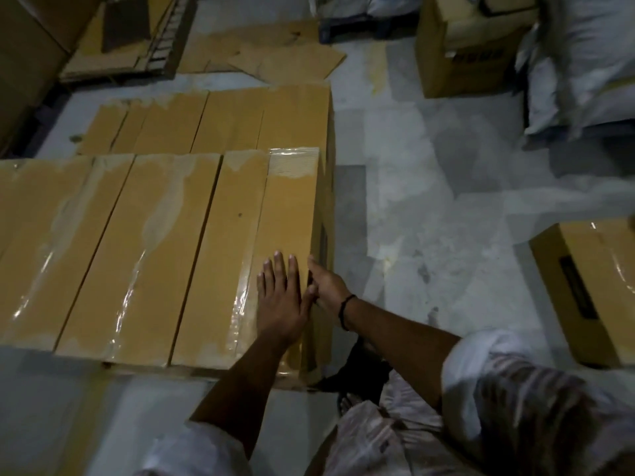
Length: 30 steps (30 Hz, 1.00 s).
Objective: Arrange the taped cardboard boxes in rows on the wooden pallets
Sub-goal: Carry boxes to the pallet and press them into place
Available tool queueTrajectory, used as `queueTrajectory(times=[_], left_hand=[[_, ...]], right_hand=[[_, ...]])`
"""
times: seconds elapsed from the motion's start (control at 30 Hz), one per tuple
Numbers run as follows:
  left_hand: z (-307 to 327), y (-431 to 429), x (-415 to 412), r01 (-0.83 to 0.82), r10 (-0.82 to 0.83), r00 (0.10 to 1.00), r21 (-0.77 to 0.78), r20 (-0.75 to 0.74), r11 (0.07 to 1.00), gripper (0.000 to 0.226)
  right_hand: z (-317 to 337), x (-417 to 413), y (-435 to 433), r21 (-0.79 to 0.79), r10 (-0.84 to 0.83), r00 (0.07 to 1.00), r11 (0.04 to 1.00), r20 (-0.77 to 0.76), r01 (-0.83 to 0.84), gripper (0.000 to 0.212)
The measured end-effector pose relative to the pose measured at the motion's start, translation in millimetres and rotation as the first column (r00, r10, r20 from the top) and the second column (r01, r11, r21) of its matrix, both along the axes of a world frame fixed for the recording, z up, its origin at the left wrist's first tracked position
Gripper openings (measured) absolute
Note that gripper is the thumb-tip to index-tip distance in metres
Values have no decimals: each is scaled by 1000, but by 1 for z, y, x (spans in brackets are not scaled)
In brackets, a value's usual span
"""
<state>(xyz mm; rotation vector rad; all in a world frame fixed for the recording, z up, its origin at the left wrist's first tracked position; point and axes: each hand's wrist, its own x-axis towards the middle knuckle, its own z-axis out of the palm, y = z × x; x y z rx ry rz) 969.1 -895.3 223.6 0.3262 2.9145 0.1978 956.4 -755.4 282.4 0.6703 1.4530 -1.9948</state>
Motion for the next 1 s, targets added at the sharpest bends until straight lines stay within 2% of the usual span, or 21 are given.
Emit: queueTrajectory(times=[0.13,0.3,0.43,0.5,0.6,0.63,0.67,0.73,0.8,0.87,0.93,1.0], left_hand=[[0,4,42,-10,8,999,37,46,999,78],[15,36,69,0,-15,996,170,89,985,97],[31,81,72,52,-68,995,211,67,976,97],[36,105,75,103,-119,991,202,67,974,87],[36,143,77,149,-173,980,216,95,965,83],[34,158,79,166,-191,976,206,106,964,87],[32,180,80,186,-213,970,207,115,960,93],[30,212,81,207,-241,960,216,143,954,100],[31,261,91,261,-305,931,219,199,940,92],[30,314,106,305,-355,904,224,237,926,86],[30,371,121,351,-404,878,230,256,908,88],[30,426,136,376,-442,855,262,271,889,88]], right_hand=[[3,42,2,-67,7,1000,998,-5,-7,66],[13,71,22,-51,-73,996,996,-48,70,72],[25,72,74,86,-143,981,984,-133,155,72],[26,81,111,172,-164,970,966,-177,195,78],[15,112,180,297,-222,957,916,-187,270,106],[10,126,206,343,-245,951,891,-187,297,111],[3,141,240,387,-265,947,866,-180,316,107],[0,167,292,461,-320,935,814,-153,354,90],[-6,205,358,505,-486,865,720,-121,476,84],[-9,243,419,567,-639,758,580,-128,585,91],[-9,277,475,623,-720,677,461,-153,632,104],[-1,307,518,646,-770,616,389,-163,657,100]])
